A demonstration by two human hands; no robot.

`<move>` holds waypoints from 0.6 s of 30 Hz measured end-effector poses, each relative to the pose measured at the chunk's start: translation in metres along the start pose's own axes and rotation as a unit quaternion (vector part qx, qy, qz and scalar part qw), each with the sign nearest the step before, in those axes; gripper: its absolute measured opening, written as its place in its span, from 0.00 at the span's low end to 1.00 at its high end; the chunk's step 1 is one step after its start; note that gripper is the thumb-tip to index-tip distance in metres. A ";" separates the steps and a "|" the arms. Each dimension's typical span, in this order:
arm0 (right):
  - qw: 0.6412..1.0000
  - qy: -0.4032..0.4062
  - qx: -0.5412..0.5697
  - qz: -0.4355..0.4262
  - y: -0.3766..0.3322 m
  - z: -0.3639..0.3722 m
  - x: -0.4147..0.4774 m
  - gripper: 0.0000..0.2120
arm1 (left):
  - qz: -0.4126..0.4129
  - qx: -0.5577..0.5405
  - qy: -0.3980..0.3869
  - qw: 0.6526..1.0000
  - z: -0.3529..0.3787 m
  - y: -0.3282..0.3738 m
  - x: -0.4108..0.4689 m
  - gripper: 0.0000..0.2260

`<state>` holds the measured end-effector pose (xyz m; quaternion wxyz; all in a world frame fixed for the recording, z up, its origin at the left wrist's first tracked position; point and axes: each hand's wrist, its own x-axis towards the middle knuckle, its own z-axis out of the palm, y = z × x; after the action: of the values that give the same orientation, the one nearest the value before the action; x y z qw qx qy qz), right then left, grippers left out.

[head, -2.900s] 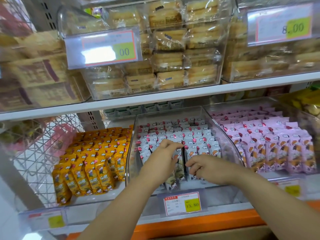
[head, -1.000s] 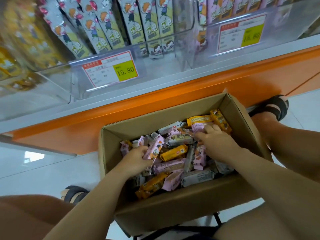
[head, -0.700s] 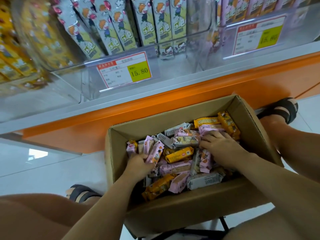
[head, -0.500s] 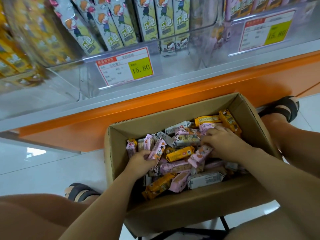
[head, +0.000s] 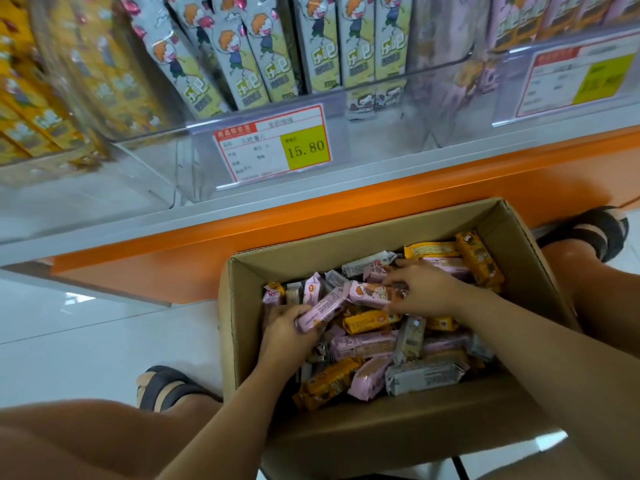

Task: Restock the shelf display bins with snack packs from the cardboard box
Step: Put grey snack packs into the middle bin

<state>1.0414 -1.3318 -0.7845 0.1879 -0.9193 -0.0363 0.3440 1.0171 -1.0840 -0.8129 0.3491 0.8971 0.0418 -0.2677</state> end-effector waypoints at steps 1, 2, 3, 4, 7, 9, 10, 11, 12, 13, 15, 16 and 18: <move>1.000 -0.016 0.005 0.001 -0.001 -0.002 0.002 0.30 | -0.007 -0.006 0.003 1.000 -0.002 0.001 -0.001 0.12; 1.000 -0.027 0.005 -0.001 -0.001 -0.004 0.004 0.30 | -0.009 -0.013 0.008 1.000 -0.003 0.002 -0.001 0.13; 0.999 -0.034 -0.001 -0.005 -0.002 -0.006 0.005 0.30 | -0.006 -0.018 0.012 1.000 -0.004 0.003 -0.001 0.13; 0.999 -0.038 -0.009 -0.009 -0.003 -0.007 0.005 0.30 | -0.010 -0.030 0.004 0.999 -0.004 0.004 0.000 0.14; 0.999 -0.025 -0.020 -0.014 -0.003 -0.007 0.008 0.28 | -0.020 -0.070 -0.025 0.997 -0.004 0.004 0.006 0.17; 0.999 -0.014 -0.028 -0.008 -0.004 -0.005 0.007 0.29 | -0.024 -0.064 -0.023 0.997 -0.004 0.003 0.008 0.18; 0.999 -0.011 -0.035 -0.007 -0.005 -0.004 0.005 0.29 | -0.029 -0.048 -0.027 0.998 -0.004 0.004 0.009 0.18; 0.999 -0.011 -0.043 -0.005 -0.007 -0.004 0.003 0.29 | -0.033 -0.037 -0.031 0.998 -0.004 0.005 0.009 0.19; 0.999 -0.011 -0.050 -0.003 -0.008 -0.003 0.002 0.29 | -0.036 -0.034 -0.040 0.998 -0.004 0.005 0.011 0.19; 0.998 -0.012 -0.060 0.001 -0.010 -0.004 0.001 0.28 | -0.035 -0.037 -0.046 0.998 -0.004 0.005 0.012 0.20; 0.997 -0.008 -0.080 0.013 -0.012 -0.004 -0.002 0.28 | -0.039 -0.040 -0.054 0.997 -0.005 0.006 0.013 0.20; 0.997 -0.006 -0.080 0.018 -0.013 -0.005 -0.003 0.28 | -0.036 -0.038 -0.053 0.997 -0.006 0.005 0.014 0.19; 0.997 -0.005 -0.074 0.027 -0.017 -0.007 -0.005 0.26 | -0.014 -0.032 -0.049 0.998 -0.006 0.004 0.015 0.20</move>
<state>1.0434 -1.3195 -0.7708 0.1096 -0.9295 -0.0384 0.3501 1.0332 -1.0850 -0.8146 0.3756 0.8703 0.0458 -0.3151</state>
